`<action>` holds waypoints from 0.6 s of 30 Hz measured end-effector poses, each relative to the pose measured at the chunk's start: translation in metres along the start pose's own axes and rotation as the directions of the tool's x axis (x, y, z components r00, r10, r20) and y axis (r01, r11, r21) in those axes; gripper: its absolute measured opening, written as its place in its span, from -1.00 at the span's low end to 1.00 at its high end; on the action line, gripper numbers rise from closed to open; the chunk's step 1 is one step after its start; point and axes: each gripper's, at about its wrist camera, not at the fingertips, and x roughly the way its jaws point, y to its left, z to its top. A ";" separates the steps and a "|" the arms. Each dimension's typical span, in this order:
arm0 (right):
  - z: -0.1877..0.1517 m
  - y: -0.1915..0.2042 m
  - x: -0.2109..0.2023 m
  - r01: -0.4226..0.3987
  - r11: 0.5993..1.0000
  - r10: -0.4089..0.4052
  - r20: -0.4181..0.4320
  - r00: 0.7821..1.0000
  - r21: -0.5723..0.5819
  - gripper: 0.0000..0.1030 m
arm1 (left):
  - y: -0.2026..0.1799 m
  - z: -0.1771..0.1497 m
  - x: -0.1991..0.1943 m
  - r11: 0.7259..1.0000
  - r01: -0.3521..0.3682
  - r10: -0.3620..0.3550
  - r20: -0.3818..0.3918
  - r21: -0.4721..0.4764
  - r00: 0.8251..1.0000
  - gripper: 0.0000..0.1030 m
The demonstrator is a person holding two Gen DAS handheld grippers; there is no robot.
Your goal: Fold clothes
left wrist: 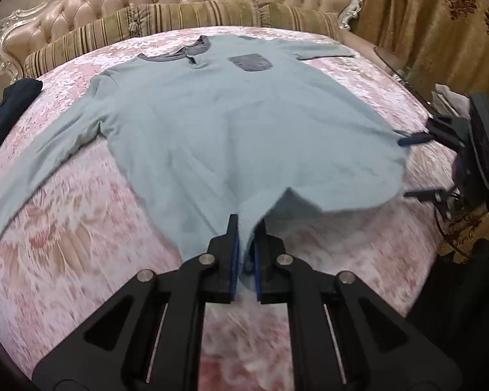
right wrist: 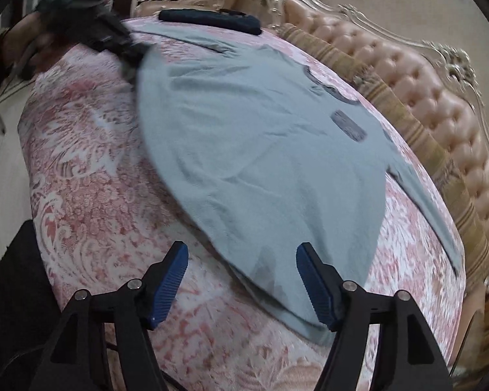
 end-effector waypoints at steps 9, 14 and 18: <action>0.013 -0.007 0.016 -0.054 0.998 0.054 0.007 0.999 0.020 0.35 | 0.016 0.015 0.018 0.999 0.030 -0.031 -0.033 -0.031 0.999 -0.83; 0.022 -0.005 0.025 -0.019 1.000 0.019 0.021 1.000 -0.017 0.34 | 0.019 0.017 0.019 0.998 0.048 -0.049 -0.041 -0.041 0.998 -0.83; 0.031 -0.004 0.032 0.059 0.997 -0.057 0.027 0.998 -0.041 -0.05 | 0.021 0.016 0.015 0.998 0.048 -0.050 -0.038 -0.048 0.998 -0.83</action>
